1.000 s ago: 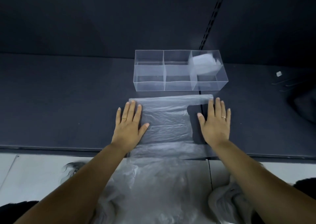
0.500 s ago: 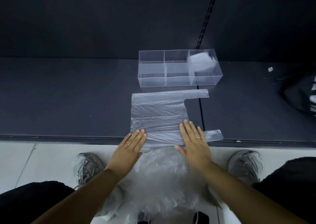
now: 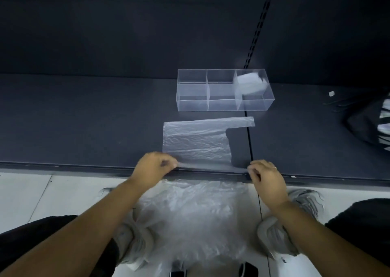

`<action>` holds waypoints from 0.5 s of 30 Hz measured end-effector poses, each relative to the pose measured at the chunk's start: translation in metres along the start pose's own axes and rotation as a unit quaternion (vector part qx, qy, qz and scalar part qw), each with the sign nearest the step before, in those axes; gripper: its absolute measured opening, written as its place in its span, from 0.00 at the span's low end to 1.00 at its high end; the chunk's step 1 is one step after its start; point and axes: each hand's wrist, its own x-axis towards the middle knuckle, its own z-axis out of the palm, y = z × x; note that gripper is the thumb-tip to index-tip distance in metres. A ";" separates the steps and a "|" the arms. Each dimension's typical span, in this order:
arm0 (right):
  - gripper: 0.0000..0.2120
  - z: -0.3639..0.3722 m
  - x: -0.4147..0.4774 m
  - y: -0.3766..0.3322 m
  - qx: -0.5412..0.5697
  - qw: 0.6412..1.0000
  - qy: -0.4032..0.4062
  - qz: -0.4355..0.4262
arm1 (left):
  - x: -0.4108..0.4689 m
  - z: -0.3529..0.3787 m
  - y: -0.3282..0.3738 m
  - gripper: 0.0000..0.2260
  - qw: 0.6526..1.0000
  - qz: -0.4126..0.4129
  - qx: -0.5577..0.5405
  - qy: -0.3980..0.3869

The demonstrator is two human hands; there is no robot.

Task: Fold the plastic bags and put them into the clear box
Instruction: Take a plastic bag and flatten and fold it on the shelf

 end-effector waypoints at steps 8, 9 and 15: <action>0.09 -0.058 0.050 0.018 0.258 0.921 -0.225 0.187 | 0.032 -0.039 -0.006 0.03 0.953 -0.186 -0.230 -0.061; 0.10 -0.061 0.055 0.020 0.281 0.913 -0.219 0.199 | 0.036 -0.040 -0.009 0.03 0.948 -0.195 -0.246 -0.056; 0.08 -0.048 0.101 0.017 0.299 0.916 -0.114 0.243 | 0.072 -0.036 -0.024 0.09 0.934 -0.237 -0.266 -0.016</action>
